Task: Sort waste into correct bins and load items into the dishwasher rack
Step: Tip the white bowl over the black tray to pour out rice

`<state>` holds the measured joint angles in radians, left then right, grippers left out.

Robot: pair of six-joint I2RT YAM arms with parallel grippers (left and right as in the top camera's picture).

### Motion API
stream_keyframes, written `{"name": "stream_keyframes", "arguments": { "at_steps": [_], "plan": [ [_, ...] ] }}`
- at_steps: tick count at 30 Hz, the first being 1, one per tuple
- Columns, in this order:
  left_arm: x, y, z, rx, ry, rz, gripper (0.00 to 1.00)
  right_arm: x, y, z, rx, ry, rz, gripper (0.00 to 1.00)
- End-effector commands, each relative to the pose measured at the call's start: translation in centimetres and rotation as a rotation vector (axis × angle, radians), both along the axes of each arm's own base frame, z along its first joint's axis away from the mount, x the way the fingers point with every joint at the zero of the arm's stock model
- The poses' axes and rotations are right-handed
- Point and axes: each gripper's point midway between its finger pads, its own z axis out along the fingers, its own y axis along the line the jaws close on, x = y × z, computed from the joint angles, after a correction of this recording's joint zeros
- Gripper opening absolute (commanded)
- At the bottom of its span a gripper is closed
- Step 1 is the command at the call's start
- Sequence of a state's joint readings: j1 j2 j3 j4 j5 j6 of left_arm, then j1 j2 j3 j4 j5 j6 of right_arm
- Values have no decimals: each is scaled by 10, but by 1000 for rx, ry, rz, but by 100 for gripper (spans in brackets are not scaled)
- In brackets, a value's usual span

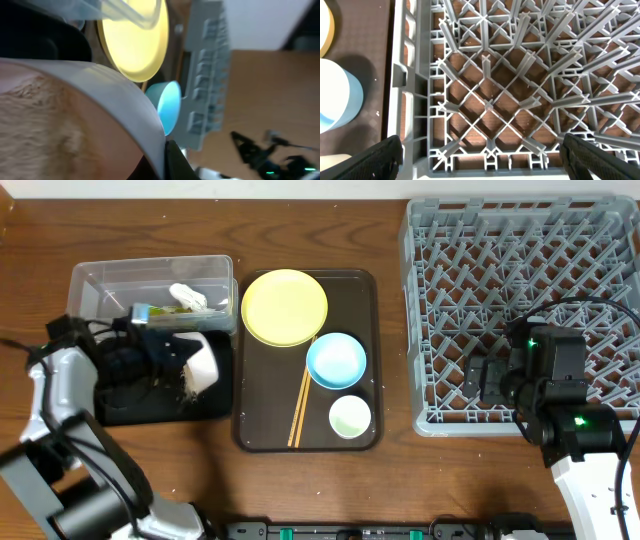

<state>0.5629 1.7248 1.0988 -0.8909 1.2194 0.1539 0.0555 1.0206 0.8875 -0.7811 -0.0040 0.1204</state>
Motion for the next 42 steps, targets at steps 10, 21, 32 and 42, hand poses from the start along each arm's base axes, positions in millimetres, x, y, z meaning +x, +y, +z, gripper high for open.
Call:
{"name": "stream_keyframes", "arguments": {
  "at_steps": [10, 21, 32, 42],
  "plan": [
    [13, 24, 2, -407, -31, 135, 6, 2, -6, 8, -11, -17, -8, 99],
    [12, 25, 2, -418, -13, 141, 6, 2, -7, 8, -18, -17, -6, 99],
    [13, 25, 2, -406, -29, 137, 6, 3, -9, 8, -27, -18, -12, 99],
    [11, 30, -34, -253, 114, 139, 6, 3, -9, 8, -27, -18, -13, 99]
  ]
}}
